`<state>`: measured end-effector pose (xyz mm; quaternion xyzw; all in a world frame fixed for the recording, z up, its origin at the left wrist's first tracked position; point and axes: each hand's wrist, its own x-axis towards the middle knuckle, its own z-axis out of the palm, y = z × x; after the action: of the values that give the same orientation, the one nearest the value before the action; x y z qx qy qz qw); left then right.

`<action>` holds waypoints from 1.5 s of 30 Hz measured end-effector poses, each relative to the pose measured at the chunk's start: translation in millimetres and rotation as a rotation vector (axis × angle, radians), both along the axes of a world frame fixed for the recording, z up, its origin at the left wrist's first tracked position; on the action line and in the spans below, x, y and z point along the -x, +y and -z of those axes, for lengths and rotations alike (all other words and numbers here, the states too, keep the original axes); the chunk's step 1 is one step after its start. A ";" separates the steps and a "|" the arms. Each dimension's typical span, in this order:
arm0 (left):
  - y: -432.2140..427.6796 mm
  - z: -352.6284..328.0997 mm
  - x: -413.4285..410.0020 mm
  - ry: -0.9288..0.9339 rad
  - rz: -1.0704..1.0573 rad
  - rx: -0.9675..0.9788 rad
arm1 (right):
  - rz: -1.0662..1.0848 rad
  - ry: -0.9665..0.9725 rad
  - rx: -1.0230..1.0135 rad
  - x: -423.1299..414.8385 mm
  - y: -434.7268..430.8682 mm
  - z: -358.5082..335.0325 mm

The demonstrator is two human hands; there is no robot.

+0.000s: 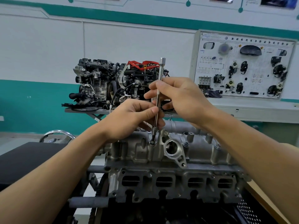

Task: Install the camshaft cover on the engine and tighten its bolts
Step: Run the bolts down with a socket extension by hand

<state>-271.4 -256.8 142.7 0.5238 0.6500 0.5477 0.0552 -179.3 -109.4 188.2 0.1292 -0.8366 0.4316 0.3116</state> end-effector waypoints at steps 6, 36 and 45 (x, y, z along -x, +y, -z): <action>2.5 0.0 -1.2 0.001 0.012 -0.004 | 0.126 0.149 0.075 1.5 -1.0 2.2; 0.8 -0.2 3.8 -0.150 0.103 -0.054 | -0.062 0.146 0.128 6.8 -9.0 14.9; 2.0 2.6 0.5 0.009 0.015 -0.052 | 0.108 0.353 0.051 18.6 -13.8 22.2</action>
<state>-271.9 -254.8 140.1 0.5323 0.6319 0.5617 0.0427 -198.0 -123.2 166.0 0.1500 -0.7635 0.4060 0.4792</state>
